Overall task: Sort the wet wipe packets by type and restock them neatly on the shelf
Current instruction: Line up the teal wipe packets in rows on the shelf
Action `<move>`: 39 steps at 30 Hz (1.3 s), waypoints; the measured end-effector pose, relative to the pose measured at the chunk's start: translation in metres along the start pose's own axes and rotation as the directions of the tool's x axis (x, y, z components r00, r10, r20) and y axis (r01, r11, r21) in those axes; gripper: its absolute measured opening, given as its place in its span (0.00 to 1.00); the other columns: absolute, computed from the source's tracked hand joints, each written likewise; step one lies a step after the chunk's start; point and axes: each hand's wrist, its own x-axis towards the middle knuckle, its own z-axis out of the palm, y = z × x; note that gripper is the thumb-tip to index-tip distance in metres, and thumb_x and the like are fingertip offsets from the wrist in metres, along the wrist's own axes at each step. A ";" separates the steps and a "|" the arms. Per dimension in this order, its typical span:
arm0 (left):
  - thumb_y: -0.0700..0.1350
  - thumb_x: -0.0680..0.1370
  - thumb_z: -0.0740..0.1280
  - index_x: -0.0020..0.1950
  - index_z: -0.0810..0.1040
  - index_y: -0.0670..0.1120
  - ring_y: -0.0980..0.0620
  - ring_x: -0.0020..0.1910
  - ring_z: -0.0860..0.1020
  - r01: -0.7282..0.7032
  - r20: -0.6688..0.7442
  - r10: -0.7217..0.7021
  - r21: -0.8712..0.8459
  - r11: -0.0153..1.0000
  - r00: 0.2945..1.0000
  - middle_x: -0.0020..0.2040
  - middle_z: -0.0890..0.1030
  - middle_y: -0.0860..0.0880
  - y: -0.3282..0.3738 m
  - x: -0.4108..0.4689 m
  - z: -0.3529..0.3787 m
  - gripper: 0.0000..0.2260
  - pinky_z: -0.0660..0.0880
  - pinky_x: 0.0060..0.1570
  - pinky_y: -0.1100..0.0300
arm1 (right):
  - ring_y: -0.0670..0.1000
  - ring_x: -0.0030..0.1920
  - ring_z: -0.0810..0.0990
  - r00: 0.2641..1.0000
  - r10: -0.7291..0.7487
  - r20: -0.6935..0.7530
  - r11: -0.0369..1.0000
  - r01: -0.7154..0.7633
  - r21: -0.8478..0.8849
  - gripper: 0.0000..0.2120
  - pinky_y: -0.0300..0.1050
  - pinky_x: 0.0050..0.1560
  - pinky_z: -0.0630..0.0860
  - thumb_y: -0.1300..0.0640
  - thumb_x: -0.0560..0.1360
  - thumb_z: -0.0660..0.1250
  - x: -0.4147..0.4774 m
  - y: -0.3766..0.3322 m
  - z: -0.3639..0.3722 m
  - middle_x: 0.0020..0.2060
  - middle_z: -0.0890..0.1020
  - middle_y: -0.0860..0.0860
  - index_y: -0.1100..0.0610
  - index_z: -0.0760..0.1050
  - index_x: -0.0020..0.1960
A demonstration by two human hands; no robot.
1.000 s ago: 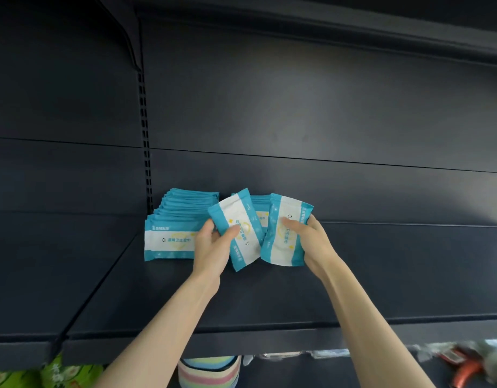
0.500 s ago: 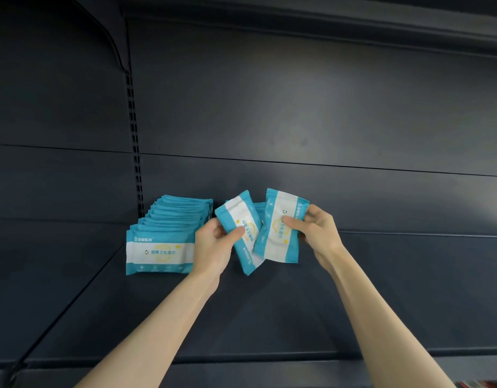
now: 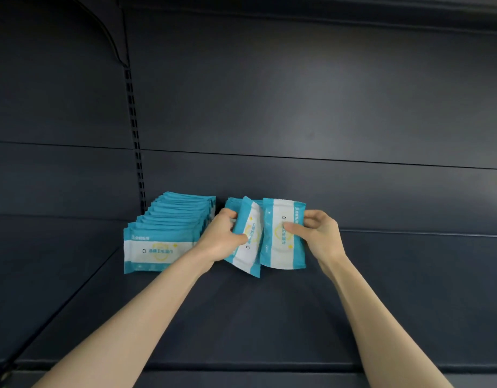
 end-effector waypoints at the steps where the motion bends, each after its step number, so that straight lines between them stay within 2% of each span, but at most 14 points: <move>1: 0.36 0.74 0.69 0.56 0.70 0.47 0.50 0.52 0.79 -0.023 -0.016 0.024 0.043 0.999 1.000 0.54 0.79 0.47 0.001 0.003 -0.001 0.14 0.77 0.51 0.55 | 0.48 0.39 0.85 1.000 -0.004 -0.004 1.000 0.004 -0.012 0.13 0.38 0.36 0.79 0.66 0.69 0.75 0.000 0.000 0.000 0.42 0.85 0.52 0.61 0.74 0.50; 5: 0.38 0.75 0.70 0.57 0.80 0.45 0.55 0.53 0.78 -0.136 -0.023 0.147 0.260 0.956 0.989 0.54 0.81 0.50 0.006 0.019 -0.003 0.11 0.69 0.48 0.66 | 0.51 0.39 0.85 0.999 -0.041 -0.032 0.994 0.038 -0.102 0.10 0.47 0.41 0.81 0.63 0.71 0.74 0.004 0.004 -0.002 0.41 0.86 0.52 0.57 0.73 0.47; 11: 0.38 0.77 0.68 0.61 0.79 0.46 0.49 0.61 0.74 -0.183 -0.080 0.265 0.532 0.827 0.961 0.60 0.77 0.47 0.001 0.045 0.007 0.13 0.71 0.60 0.55 | 0.53 0.41 0.84 0.994 -0.094 -0.059 0.972 0.079 -0.220 0.08 0.53 0.42 0.81 0.58 0.75 0.71 0.009 0.009 -0.004 0.43 0.85 0.52 0.53 0.74 0.52; 17: 0.43 0.78 0.66 0.68 0.72 0.48 0.50 0.62 0.68 -0.223 -0.094 0.415 0.726 0.651 0.905 0.62 0.72 0.50 -0.013 0.052 0.014 0.18 0.62 0.60 0.57 | 0.49 0.42 0.83 0.996 -0.084 -0.036 0.962 0.071 -0.264 0.10 0.45 0.38 0.78 0.63 0.76 0.66 0.008 0.010 -0.002 0.47 0.83 0.51 0.55 0.75 0.57; 18: 0.43 0.77 0.67 0.70 0.69 0.48 0.49 0.63 0.67 -0.234 -0.116 0.451 0.726 0.647 0.885 0.63 0.71 0.49 -0.014 0.050 0.014 0.21 0.61 0.61 0.57 | 0.49 0.42 0.83 0.995 -0.090 -0.035 0.958 0.077 -0.275 0.11 0.43 0.38 0.78 0.64 0.76 0.66 0.008 0.011 -0.003 0.47 0.83 0.51 0.55 0.76 0.57; 20: 0.43 0.75 0.69 0.73 0.64 0.48 0.49 0.66 0.65 -0.315 -0.117 0.481 0.619 0.720 0.869 0.67 0.67 0.50 -0.016 0.042 0.014 0.28 0.61 0.64 0.57 | 0.48 0.42 0.83 0.994 -0.109 -0.004 0.956 0.104 -0.274 0.12 0.41 0.39 0.79 0.67 0.75 0.66 0.007 0.009 -0.002 0.45 0.84 0.49 0.54 0.78 0.55; 23: 0.46 0.72 0.74 0.76 0.57 0.51 0.57 0.71 0.61 -0.401 0.038 0.407 0.276 0.874 0.913 0.72 0.65 0.54 -0.011 0.025 0.013 0.38 0.60 0.69 0.59 | 0.49 0.40 0.84 0.989 -0.100 0.110 0.973 0.120 -0.198 0.11 0.40 0.41 0.80 0.67 0.72 0.72 0.002 0.006 0.002 0.43 0.85 0.51 0.56 0.81 0.51; 24: 0.46 0.72 0.74 0.77 0.55 0.54 0.59 0.70 0.62 -0.400 0.085 0.391 0.225 0.889 0.917 0.71 0.66 0.56 -0.008 0.021 0.012 0.39 0.60 0.68 0.62 | 0.49 0.41 0.85 0.984 -0.095 0.149 0.980 0.119 -0.162 0.10 0.40 0.42 0.80 0.66 0.70 0.73 0.000 0.004 0.005 0.43 0.85 0.52 0.57 0.81 0.51; 26: 0.45 0.72 0.74 0.75 0.59 0.58 0.63 0.63 0.66 -0.402 0.124 0.383 0.241 0.883 0.916 0.64 0.69 0.59 -0.004 0.019 0.007 0.37 0.61 0.62 0.66 | 0.48 0.42 0.85 0.976 -0.093 0.196 0.984 0.120 -0.131 0.11 0.41 0.44 0.80 0.64 0.68 0.75 -0.002 0.003 0.008 0.44 0.85 0.51 0.57 0.81 0.49; 28: 0.44 0.72 0.73 0.71 0.67 0.58 0.59 0.61 0.69 -0.422 0.103 0.413 0.341 0.840 0.905 0.63 0.72 0.57 -0.001 0.018 0.001 0.30 0.65 0.62 0.62 | 0.47 0.45 0.83 0.973 -0.062 0.220 0.977 0.105 -0.187 0.14 0.37 0.48 0.78 0.62 0.66 0.78 -0.002 0.004 0.009 0.45 0.84 0.49 0.55 0.80 0.50; 30: 0.45 0.73 0.73 0.65 0.73 0.55 0.52 0.56 0.72 -0.395 0.071 0.408 0.447 0.803 0.910 0.58 0.74 0.54 -0.002 0.017 -0.004 0.22 0.69 0.58 0.55 | 0.44 0.47 0.80 0.969 -0.013 0.246 0.940 0.096 -0.328 0.18 0.28 0.47 0.74 0.64 0.65 0.78 0.000 0.007 0.008 0.46 0.82 0.45 0.56 0.79 0.53; 33: 0.45 0.74 0.71 0.56 0.71 0.49 0.48 0.46 0.73 -0.307 0.032 0.354 0.575 0.758 0.935 0.50 0.70 0.53 -0.004 0.014 -0.009 0.14 0.70 0.47 0.54 | 0.44 0.42 0.77 0.984 -0.031 0.177 0.856 0.118 -0.503 0.17 0.27 0.39 0.72 0.66 0.67 0.76 0.008 0.008 0.014 0.45 0.80 0.48 0.56 0.76 0.52; 36: 0.45 0.77 0.68 0.57 0.69 0.45 0.45 0.49 0.74 -0.235 0.008 0.341 0.741 0.629 0.940 0.55 0.70 0.49 -0.002 0.015 -0.006 0.12 0.73 0.48 0.51 | 0.45 0.37 0.73 0.985 -0.123 0.119 0.809 0.169 -0.564 0.13 0.25 0.35 0.69 0.67 0.69 0.74 0.017 0.005 0.025 0.38 0.75 0.48 0.56 0.74 0.48; 39: 0.45 0.78 0.66 0.63 0.67 0.43 0.45 0.58 0.72 -0.188 0.012 0.369 0.876 0.443 0.929 0.60 0.69 0.46 -0.005 0.024 0.001 0.16 0.71 0.53 0.53 | 0.49 0.42 0.73 0.977 -0.184 0.110 0.758 0.212 -0.616 0.12 0.29 0.38 0.70 0.66 0.70 0.72 0.025 0.014 0.034 0.44 0.75 0.51 0.57 0.74 0.49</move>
